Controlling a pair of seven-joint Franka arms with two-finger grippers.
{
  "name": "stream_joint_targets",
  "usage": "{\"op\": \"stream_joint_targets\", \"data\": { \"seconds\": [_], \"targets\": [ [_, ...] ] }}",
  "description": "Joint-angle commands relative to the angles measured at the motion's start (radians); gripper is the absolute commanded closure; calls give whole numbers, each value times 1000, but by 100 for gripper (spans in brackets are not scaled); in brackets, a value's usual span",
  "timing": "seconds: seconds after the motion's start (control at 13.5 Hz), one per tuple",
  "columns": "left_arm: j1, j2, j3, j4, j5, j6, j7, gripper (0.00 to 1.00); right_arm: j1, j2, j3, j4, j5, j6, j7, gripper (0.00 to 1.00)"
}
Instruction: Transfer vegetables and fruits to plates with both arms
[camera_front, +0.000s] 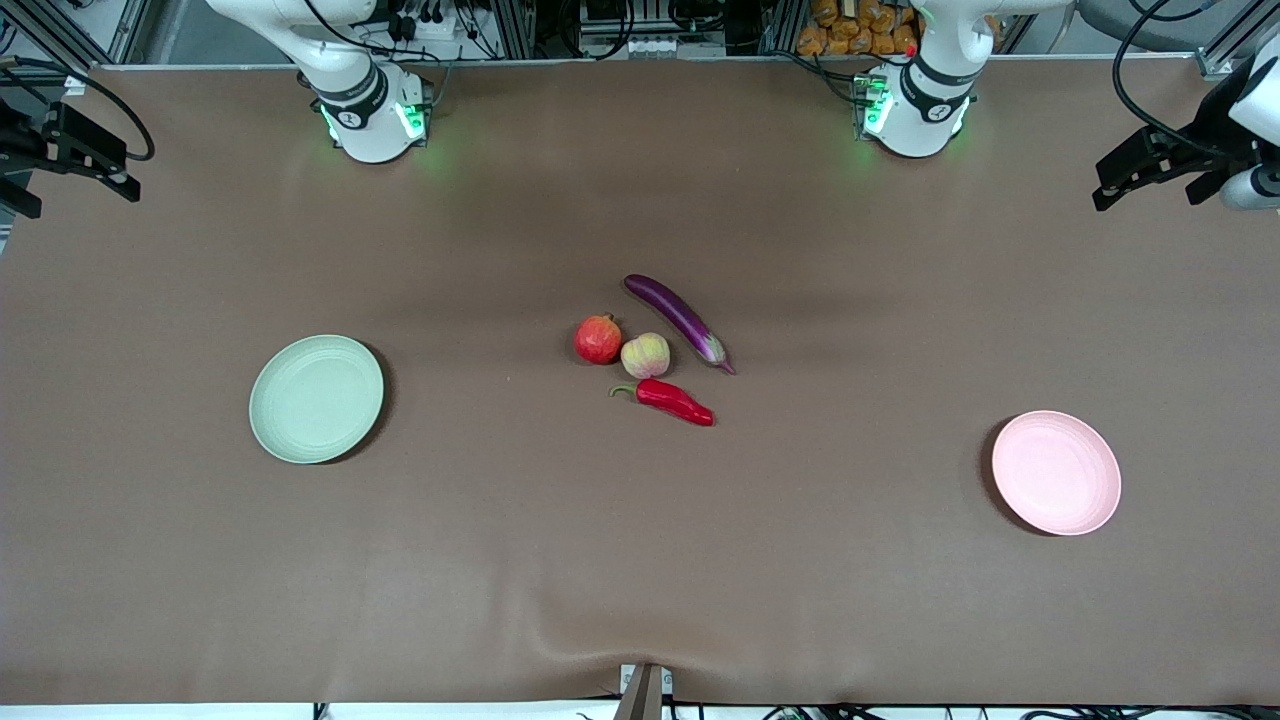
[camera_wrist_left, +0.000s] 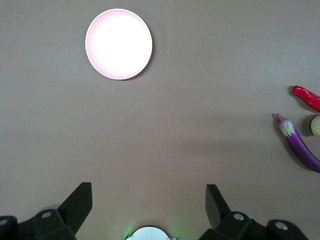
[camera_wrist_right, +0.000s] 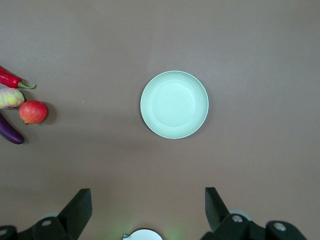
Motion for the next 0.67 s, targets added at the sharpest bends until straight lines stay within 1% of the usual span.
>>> {"op": "stream_joint_targets", "data": {
  "seconds": [0.0, 0.59],
  "targets": [
    [5, 7, -4, 18, 15, -19, 21, 0, -23, 9, 8, 16, 19, -16, 3, 0],
    [7, 7, -4, 9, 13, -17, 21, 0, -26, 11, 6, 15, 26, -13, 3, 0]
  ]
}}
